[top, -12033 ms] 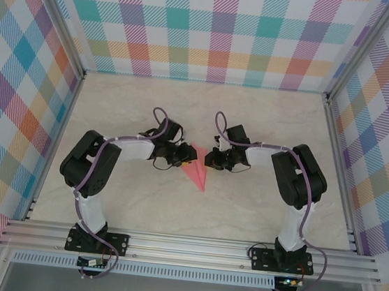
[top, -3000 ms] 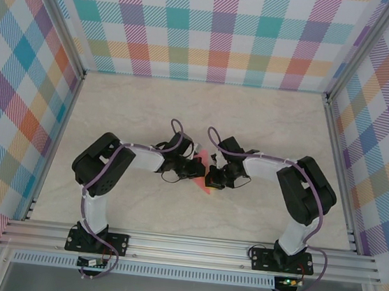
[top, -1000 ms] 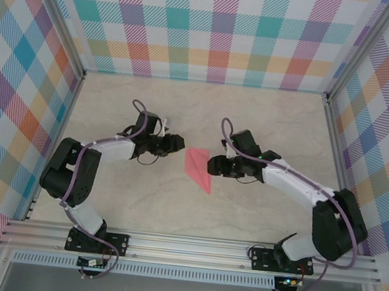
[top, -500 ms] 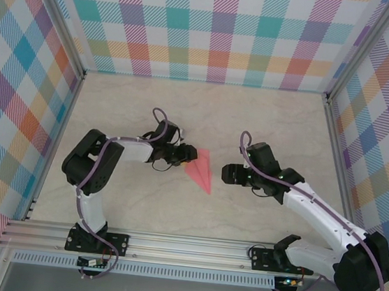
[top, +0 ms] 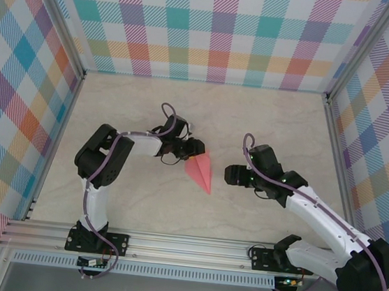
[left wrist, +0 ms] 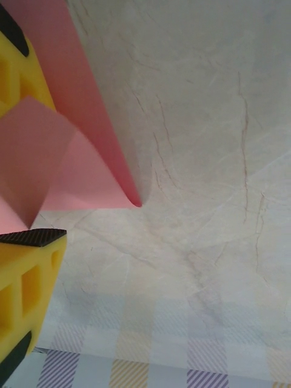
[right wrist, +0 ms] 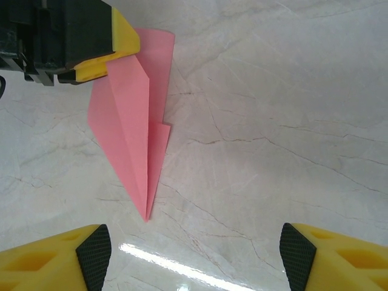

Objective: Fold a paper plane with a square sheet of paper (fold left side to right side)
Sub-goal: Turn over the paper at the center of the table.

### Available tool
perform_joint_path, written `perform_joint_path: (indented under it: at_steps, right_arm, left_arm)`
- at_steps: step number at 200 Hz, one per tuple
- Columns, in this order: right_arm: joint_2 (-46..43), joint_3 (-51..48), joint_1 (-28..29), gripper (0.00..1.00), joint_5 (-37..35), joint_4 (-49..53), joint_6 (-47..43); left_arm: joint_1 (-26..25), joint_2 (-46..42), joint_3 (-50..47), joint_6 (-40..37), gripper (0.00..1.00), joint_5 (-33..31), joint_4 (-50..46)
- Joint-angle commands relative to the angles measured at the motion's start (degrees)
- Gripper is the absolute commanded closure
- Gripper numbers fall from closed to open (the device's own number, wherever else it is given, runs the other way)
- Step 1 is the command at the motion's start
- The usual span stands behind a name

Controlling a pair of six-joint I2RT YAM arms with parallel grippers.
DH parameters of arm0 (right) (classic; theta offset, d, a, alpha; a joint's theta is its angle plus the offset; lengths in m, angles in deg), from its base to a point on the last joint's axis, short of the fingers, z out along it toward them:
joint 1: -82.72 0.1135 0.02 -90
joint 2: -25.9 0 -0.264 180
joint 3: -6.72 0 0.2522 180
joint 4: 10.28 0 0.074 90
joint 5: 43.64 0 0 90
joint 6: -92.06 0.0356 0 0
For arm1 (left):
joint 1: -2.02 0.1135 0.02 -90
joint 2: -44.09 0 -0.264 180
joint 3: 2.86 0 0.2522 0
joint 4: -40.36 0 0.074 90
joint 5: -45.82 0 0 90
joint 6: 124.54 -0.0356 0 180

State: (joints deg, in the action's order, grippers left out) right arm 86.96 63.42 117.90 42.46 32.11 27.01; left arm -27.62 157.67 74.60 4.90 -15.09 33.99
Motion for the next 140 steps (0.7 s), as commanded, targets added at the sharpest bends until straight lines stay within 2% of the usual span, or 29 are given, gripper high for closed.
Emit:
perform_joint_path:
  at_steps: [1,35,58,99,140]
  right_arm:
    - [-0.6,-1.1,-0.67,0.23,0.34,0.45,-0.15]
    - [-0.72,-4.1,-4.88,0.14,10.41,-5.27,2.27]
    - [-1.85,-7.4,-9.52,0.0,20.36,-11.68,4.38]
    - [-1.67,-12.92,-17.49,0.0,38.94,-27.4,10.99]
    - [1.38,-11.28,-17.95,0.0,50.23,-41.42,15.79]
  left_arm:
    - [-1.02,0.24,2.12,-0.07,0.71,0.98,-0.73]
    - [-1.11,-2.1,1.15,-0.28,0.87,0.78,0.68]
    - [-1.11,-5.04,0.41,-0.44,0.94,0.27,0.87]
    - [-1.11,-14.6,0.2,0.35,0.96,-1.97,0.27]
    - [-1.07,-22.88,5.25,0.15,0.96,-2.88,-2.89]
